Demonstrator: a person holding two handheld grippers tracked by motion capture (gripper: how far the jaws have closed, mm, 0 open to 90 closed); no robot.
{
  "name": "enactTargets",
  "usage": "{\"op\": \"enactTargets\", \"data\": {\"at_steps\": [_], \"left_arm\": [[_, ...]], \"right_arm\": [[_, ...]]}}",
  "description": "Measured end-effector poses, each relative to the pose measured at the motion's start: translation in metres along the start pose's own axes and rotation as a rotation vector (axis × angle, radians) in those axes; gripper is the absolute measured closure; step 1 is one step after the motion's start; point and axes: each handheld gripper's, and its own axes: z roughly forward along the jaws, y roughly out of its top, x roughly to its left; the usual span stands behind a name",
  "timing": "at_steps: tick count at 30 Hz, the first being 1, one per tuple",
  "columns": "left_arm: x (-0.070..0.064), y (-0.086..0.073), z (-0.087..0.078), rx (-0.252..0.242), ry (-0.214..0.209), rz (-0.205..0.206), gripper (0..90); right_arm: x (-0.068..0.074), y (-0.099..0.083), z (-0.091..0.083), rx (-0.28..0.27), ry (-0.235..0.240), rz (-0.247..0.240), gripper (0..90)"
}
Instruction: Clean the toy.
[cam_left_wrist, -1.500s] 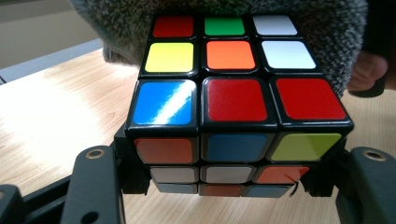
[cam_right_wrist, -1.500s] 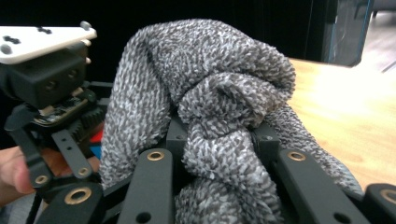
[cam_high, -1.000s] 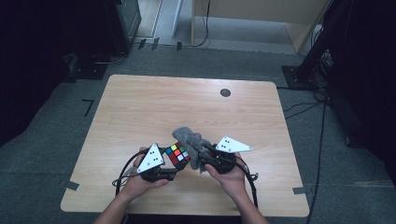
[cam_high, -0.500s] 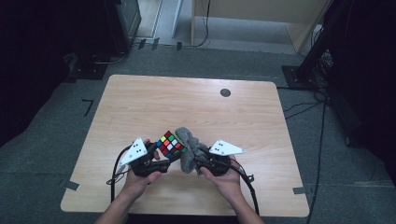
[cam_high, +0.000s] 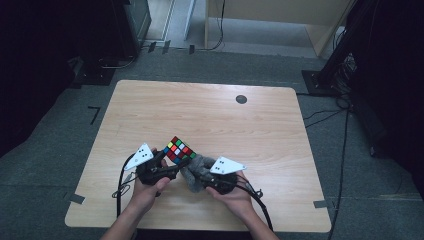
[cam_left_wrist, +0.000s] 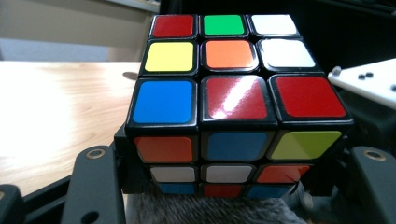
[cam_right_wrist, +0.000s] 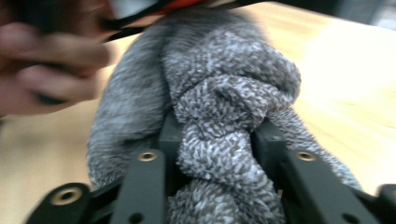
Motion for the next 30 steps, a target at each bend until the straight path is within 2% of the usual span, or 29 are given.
{"op": "enactTargets", "data": {"at_steps": [2, 4, 5, 9, 10, 12, 14, 16, 18, 20, 24, 30], "left_arm": [[0.003, 0.000, 0.001, 0.009, 0.010, -0.022, 34.4], [0.005, 0.000, 0.001, 0.016, 0.017, -0.036, 34.4], [0.006, 0.000, 0.001, 0.017, 0.020, -0.043, 34.4], [0.009, 0.001, 0.001, 0.015, 0.029, -0.070, 34.4], [0.010, 0.001, 0.001, 0.012, 0.024, -0.081, 34.4], [0.010, 0.002, 0.001, 0.008, 0.017, -0.096, 34.4], [0.008, 0.002, 0.002, 0.009, 0.004, -0.108, 34.4], [0.006, 0.002, 0.004, 0.015, -0.005, -0.105, 34.4], [0.004, 0.003, 0.005, 0.021, -0.013, -0.103, 34.4], [0.004, 0.004, 0.005, 0.021, -0.022, -0.123, 34.4], [-0.001, 0.005, 0.010, 0.047, -0.033, -0.144, 34.4], [-0.007, 0.006, 0.016, 0.086, -0.055, -0.170, 34.3]], "right_arm": [[-0.009, 0.000, -0.004, -0.023, -0.046, 0.018, 49.3], [-0.015, 0.001, -0.009, -0.045, -0.093, 0.011, 40.7], [-0.016, 0.003, -0.012, -0.061, -0.125, -0.009, 36.2], [-0.015, 0.009, -0.019, -0.115, -0.172, -0.072, 26.7], [-0.014, 0.010, -0.020, -0.130, -0.173, -0.084, 26.5], [-0.011, 0.011, -0.021, -0.158, -0.134, -0.084, 25.3], [-0.002, 0.011, -0.017, -0.146, -0.088, -0.089, 24.3], [0.006, 0.011, -0.013, -0.146, -0.061, -0.100, 22.1], [0.015, 0.011, -0.008, -0.165, -0.078, -0.124, 18.3], [0.020, 0.011, -0.005, -0.185, -0.096, -0.131, 17.3], [0.022, 0.009, -0.003, -0.225, -0.117, -0.146, 20.7], [0.026, 0.008, 0.000, -0.290, -0.138, -0.200, 25.1]]}}
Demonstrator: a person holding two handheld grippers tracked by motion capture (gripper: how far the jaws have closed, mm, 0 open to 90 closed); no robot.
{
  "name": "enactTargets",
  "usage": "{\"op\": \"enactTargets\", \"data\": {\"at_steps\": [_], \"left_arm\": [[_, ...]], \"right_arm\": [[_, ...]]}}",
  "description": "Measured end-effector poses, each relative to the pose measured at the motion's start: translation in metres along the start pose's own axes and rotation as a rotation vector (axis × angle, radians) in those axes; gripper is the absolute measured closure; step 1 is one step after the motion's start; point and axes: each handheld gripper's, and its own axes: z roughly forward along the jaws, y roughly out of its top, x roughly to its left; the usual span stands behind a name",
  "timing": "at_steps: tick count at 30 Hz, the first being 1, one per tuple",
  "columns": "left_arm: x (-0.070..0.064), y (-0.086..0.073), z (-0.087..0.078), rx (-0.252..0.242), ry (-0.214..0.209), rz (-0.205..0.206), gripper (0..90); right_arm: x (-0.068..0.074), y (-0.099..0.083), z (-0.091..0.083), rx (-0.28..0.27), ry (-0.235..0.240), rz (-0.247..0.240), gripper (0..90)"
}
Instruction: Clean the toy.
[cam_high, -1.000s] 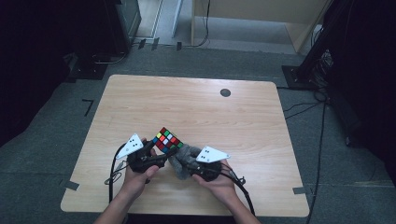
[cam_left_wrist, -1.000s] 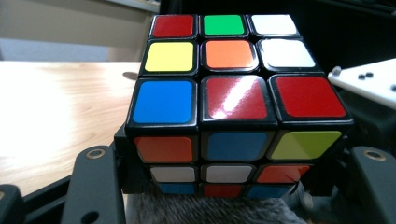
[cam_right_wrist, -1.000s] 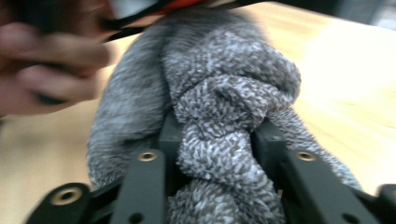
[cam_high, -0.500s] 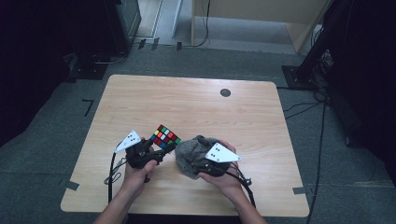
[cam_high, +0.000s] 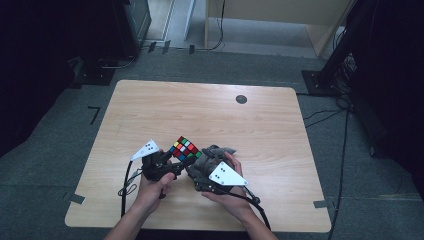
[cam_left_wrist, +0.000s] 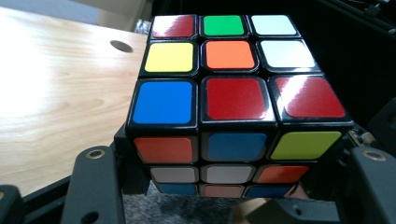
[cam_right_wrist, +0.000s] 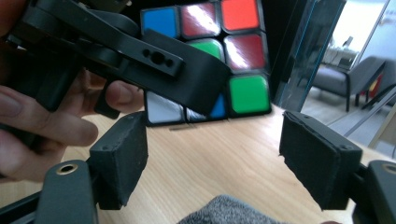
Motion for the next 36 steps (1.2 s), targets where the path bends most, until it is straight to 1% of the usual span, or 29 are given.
{"op": "enactTargets", "data": {"at_steps": [2, 5, 7, 8, 9, 12, 14, 15, 17, 18, 19, 20, 21, 24, 26, 27, 28, 29, 30, 31, 33, 35, 36], "left_arm": [[-0.002, -0.001, 0.002, 0.012, -0.010, -0.005, 34.3], [-0.005, -0.003, 0.006, 0.033, -0.035, -0.011, 34.3], [-0.005, -0.003, 0.007, 0.040, -0.038, -0.014, 34.3], [-0.005, -0.003, 0.007, 0.045, -0.040, -0.021, 34.3], [-0.003, -0.002, 0.008, 0.050, -0.046, -0.027, 34.2], [-0.002, -0.003, 0.008, 0.061, -0.051, -0.035, 33.5], [-0.001, -0.001, 0.007, 0.053, -0.062, -0.045, 30.6], [0.000, 0.000, 0.006, 0.051, -0.064, -0.044, 28.6], [0.002, 0.003, 0.003, 0.044, -0.064, -0.023, 25.4], [0.002, 0.004, 0.000, 0.035, -0.057, -0.010, 21.7], [0.003, 0.006, -0.002, 0.030, -0.058, 0.001, 18.1], [0.004, 0.007, -0.005, 0.022, -0.058, 0.007, 16.4], [0.005, 0.009, -0.008, 0.011, -0.058, 0.025, 13.6], [0.007, 0.012, -0.013, 0.001, -0.053, 0.075, 13.1], [0.007, 0.011, -0.014, 0.020, -0.024, 0.133, 7.8], [0.008, 0.010, -0.013, 0.044, -0.006, 0.163, 7.7], [0.008, 0.008, -0.010, 0.073, 0.022, 0.188, 7.7], [0.007, 0.006, -0.008, 0.092, 0.061, 0.223, 7.8], [0.006, 0.003, -0.006, 0.108, 0.095, 0.268, 7.8], [0.005, 0.001, -0.003, 0.127, 0.108, 0.302, 7.9], [0.001, -0.004, 0.001, 0.150, 0.118, 0.356, 7.9], [-0.004, -0.009, 0.004, 0.153, 0.122, 0.425, 7.9], [-0.006, -0.010, 0.005, 0.149, 0.126, 0.445, 7.8]], "right_arm": [[0.002, 0.000, 0.001, -0.005, -0.001, -0.007, 25.6], [0.004, -0.001, 0.002, -0.017, -0.016, -0.017, 29.3], [0.004, 0.000, 0.001, -0.031, -0.033, -0.039, 32.3], [0.005, 0.000, 0.001, -0.034, -0.038, -0.059, 33.4], [0.005, 0.000, 0.001, -0.034, -0.044, -0.081, 34.5], [0.004, -0.001, 0.001, -0.022, -0.039, -0.093, 34.7], [0.005, -0.002, 0.001, -0.013, -0.035, -0.095, 34.8], [0.004, -0.002, 0.001, -0.005, -0.026, -0.095, 34.8], [0.004, -0.003, 0.001, 0.011, -0.018, -0.110, 34.8], [0.004, -0.003, 0.001, 0.024, -0.017, -0.113, 34.8], [0.003, -0.004, 0.000, 0.040, -0.021, -0.112, 34.8], [0.000, -0.005, 0.000, 0.052, -0.026, -0.112, 34.8], [-0.003, -0.006, 0.000, 0.063, -0.027, -0.103, 34.8], [-0.014, -0.008, -0.002, 0.097, -0.046, -0.086, 34.8], [-0.022, -0.008, -0.005, 0.111, -0.051, -0.058, 34.8], [-0.026, -0.006, -0.008, 0.114, -0.050, -0.039, 34.8], [-0.030, -0.004, -0.010, 0.112, -0.045, -0.023, 34.8], [-0.034, -0.002, -0.013, 0.109, -0.034, -0.007, 34.8], [-0.037, 0.001, -0.015, 0.115, -0.025, 0.013, 34.8], [-0.041, 0.005, -0.017, 0.128, -0.014, 0.029, 34.8], [-0.046, 0.011, -0.021, 0.135, 0.000, 0.064, 34.8], [-0.049, 0.017, -0.024, 0.136, 0.036, 0.129, 34.8], [-0.049, 0.020, -0.025, 0.139, 0.055, 0.170, 34.8]]}}
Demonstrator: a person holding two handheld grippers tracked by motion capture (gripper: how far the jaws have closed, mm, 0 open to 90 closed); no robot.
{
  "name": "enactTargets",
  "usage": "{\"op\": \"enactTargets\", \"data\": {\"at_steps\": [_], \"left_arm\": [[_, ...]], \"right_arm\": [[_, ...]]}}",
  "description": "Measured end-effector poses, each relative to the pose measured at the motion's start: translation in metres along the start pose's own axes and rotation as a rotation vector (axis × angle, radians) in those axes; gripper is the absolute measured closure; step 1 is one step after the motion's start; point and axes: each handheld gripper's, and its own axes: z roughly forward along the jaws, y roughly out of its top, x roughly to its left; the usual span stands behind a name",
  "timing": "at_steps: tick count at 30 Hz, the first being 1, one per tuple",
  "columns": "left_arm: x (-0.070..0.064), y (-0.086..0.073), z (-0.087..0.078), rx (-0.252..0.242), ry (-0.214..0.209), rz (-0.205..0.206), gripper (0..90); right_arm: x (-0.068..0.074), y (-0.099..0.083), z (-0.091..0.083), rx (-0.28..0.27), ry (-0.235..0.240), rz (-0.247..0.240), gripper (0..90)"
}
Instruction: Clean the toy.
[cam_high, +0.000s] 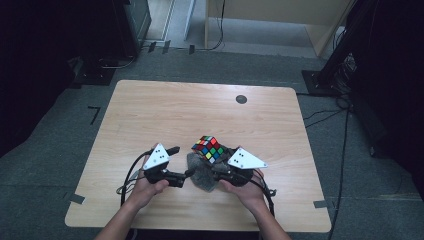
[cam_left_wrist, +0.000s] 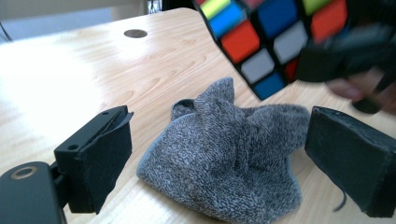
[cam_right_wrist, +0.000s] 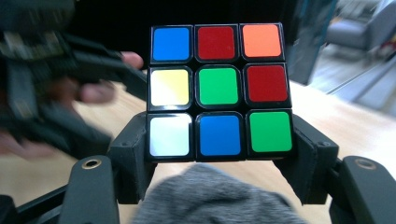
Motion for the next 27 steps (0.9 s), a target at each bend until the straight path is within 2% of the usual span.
{"op": "enactTargets", "data": {"at_steps": [4, 7, 8, 13, 17, 23, 27], "left_arm": [[-0.007, -0.002, 0.000, -0.023, 0.023, 0.098, 8.1], [-0.013, -0.004, 0.002, -0.008, 0.059, 0.189, 10.6], [-0.014, -0.005, 0.003, -0.011, 0.068, 0.208, 10.9], [-0.015, -0.004, 0.001, -0.048, 0.094, 0.234, 11.7], [-0.017, -0.005, 0.001, -0.057, 0.109, 0.275, 12.1], [-0.026, -0.009, 0.007, -0.040, 0.133, 0.355, 14.4], [-0.030, -0.011, 0.009, -0.029, 0.140, 0.392, 15.6]], "right_arm": [[0.004, 0.007, -0.001, 0.032, 0.037, 0.087, 34.8], [0.008, 0.011, 0.001, 0.076, 0.053, 0.128, 34.8], [0.010, 0.012, 0.001, 0.089, 0.061, 0.148, 34.7], [0.017, 0.016, 0.004, 0.150, 0.076, 0.202, 34.7], [0.019, 0.015, 0.007, 0.166, 0.093, 0.254, 34.7], [0.018, 0.016, 0.007, 0.180, 0.122, 0.313, 34.7], [0.017, 0.014, 0.010, 0.219, 0.137, 0.356, 34.6]]}}
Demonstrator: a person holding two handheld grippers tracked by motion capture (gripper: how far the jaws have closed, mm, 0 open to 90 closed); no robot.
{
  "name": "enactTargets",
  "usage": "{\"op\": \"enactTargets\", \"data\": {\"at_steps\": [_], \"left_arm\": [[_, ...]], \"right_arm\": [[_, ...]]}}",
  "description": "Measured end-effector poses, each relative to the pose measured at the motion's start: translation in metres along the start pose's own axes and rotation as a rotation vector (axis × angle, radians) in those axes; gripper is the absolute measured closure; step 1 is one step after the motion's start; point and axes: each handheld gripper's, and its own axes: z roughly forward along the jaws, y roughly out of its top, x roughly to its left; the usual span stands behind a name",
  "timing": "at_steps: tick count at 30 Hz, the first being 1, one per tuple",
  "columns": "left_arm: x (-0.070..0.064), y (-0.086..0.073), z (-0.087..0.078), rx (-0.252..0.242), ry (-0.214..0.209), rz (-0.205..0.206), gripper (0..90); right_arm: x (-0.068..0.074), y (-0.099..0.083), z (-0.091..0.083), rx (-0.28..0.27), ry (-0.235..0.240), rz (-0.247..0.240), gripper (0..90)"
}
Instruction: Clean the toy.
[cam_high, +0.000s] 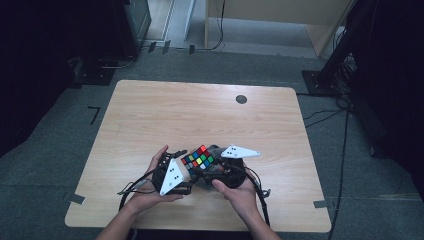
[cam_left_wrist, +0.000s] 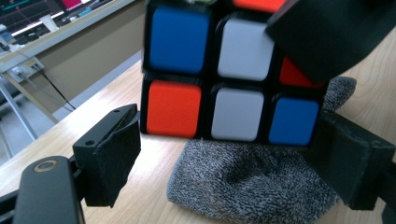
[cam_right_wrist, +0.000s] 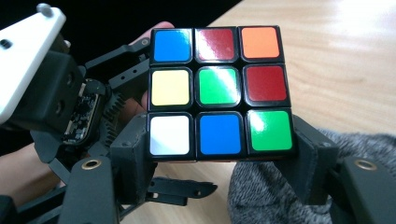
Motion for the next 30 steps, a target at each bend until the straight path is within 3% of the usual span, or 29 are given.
{"op": "enactTargets", "data": {"at_steps": [7, 10, 15, 18, 21, 24, 28, 30], "left_arm": [[-0.002, -0.001, 0.001, -0.003, 0.018, 0.029, 25.7], [-0.003, -0.004, 0.000, -0.028, 0.029, 0.033, 33.8], [0.003, -0.007, -0.001, -0.035, 0.034, -0.010, 34.3], [0.010, -0.009, -0.004, -0.040, 0.048, -0.049, 34.4], [0.019, -0.012, -0.006, -0.048, 0.053, -0.098, 34.4], [0.027, -0.016, -0.007, -0.052, 0.049, -0.152, 34.4], [0.035, -0.020, -0.005, -0.078, 0.009, -0.209, 34.4], [0.038, -0.020, -0.005, -0.067, 0.004, -0.240, 34.4]], "right_arm": [[-0.001, -0.002, 0.007, 0.063, 0.018, 0.039, 34.6], [-0.005, -0.002, 0.008, 0.055, 0.029, 0.069, 34.3], [-0.013, 0.000, 0.003, 0.029, 0.048, 0.093, 25.3], [-0.018, 0.003, -0.005, -0.024, 0.059, 0.082, 22.0], [-0.021, 0.004, -0.013, -0.088, -0.012, 0.002, 20.9], [-0.026, 0.003, -0.016, -0.103, -0.047, -0.033, 20.4], [-0.024, -0.005, -0.001, -0.022, -0.186, -0.175, 15.1], [-0.023, -0.011, 0.008, 0.012, -0.212, -0.199, 15.2]]}}
